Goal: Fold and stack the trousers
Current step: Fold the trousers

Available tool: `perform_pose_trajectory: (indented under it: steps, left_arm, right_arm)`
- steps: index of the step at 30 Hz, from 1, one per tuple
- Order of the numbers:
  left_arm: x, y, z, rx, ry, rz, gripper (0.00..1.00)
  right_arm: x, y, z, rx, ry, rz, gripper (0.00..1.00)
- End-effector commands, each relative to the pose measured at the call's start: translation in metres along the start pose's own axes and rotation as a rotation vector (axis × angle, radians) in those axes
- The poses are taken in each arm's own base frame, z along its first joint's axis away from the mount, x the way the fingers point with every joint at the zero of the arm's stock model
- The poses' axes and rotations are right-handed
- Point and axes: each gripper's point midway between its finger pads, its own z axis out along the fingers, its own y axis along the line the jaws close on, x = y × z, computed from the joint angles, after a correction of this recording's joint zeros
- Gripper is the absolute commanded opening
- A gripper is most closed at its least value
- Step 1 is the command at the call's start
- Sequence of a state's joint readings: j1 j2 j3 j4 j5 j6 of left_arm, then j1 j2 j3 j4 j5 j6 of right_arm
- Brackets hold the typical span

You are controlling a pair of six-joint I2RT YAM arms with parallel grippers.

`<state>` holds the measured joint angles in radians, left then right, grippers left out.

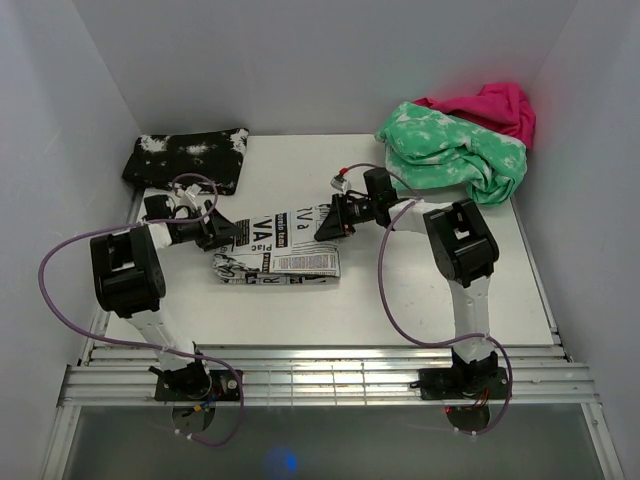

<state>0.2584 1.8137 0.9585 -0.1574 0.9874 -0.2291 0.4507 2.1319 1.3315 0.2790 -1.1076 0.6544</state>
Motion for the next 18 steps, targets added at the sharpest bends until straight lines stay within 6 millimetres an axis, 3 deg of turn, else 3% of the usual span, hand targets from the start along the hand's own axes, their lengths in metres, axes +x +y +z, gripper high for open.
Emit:
perform_pose_trajectory:
  steps: [1, 5, 7, 10, 11, 12, 13, 14, 15, 16, 18]
  left_arm:
    - [-0.014, 0.012, -0.002, -0.009, -0.036, 0.037, 0.82]
    - [-0.012, -0.002, -0.013, 0.002, 0.007, 0.123, 0.84]
    - [-0.015, -0.003, -0.020, -0.026, 0.017, 0.217, 0.84]
    - [-0.020, -0.014, -0.042, -0.045, 0.008, 0.303, 0.87]
    - [-0.021, -0.013, -0.052, -0.063, -0.004, 0.296, 0.89]
    - [-0.027, -0.024, -0.064, -0.052, -0.038, 0.323, 0.95]
    - [-0.031, -0.022, -0.079, -0.052, -0.078, 0.278, 0.98]
    - [-0.031, -0.026, -0.088, -0.021, -0.103, 0.243, 0.98]
    - [-0.031, -0.039, -0.096, 0.060, -0.124, 0.209, 0.98]
    - [-0.032, -0.040, -0.108, 0.087, -0.147, 0.148, 0.98]
    - [-0.033, -0.048, -0.113, 0.126, -0.149, 0.163, 0.98]
  right_arm:
    - [0.019, -0.044, -0.004, 0.105, 0.038, 0.004, 0.33]
    - [0.026, -0.064, -0.006, 0.181, 0.066, 0.003, 0.34]
    - [0.026, -0.064, -0.008, 0.202, 0.074, -0.010, 0.34]
    - [0.015, -0.041, -0.015, 0.196, 0.077, -0.089, 0.37]
    - [0.004, -0.020, -0.018, 0.196, 0.060, -0.173, 0.43]
    - [-0.007, -0.008, -0.021, 0.224, 0.046, -0.231, 0.46]
    - [-0.014, 0.002, -0.022, 0.248, 0.042, -0.295, 0.47]
    - [-0.016, 0.013, -0.020, 0.317, 0.066, -0.412, 0.49]
    - [-0.030, 0.030, -0.016, 0.340, 0.059, -0.520, 0.50]
    - [-0.024, 0.043, -0.001, 0.349, 0.093, -0.597, 0.51]
    - [-0.027, 0.054, 0.009, 0.423, 0.135, -0.778, 0.59]
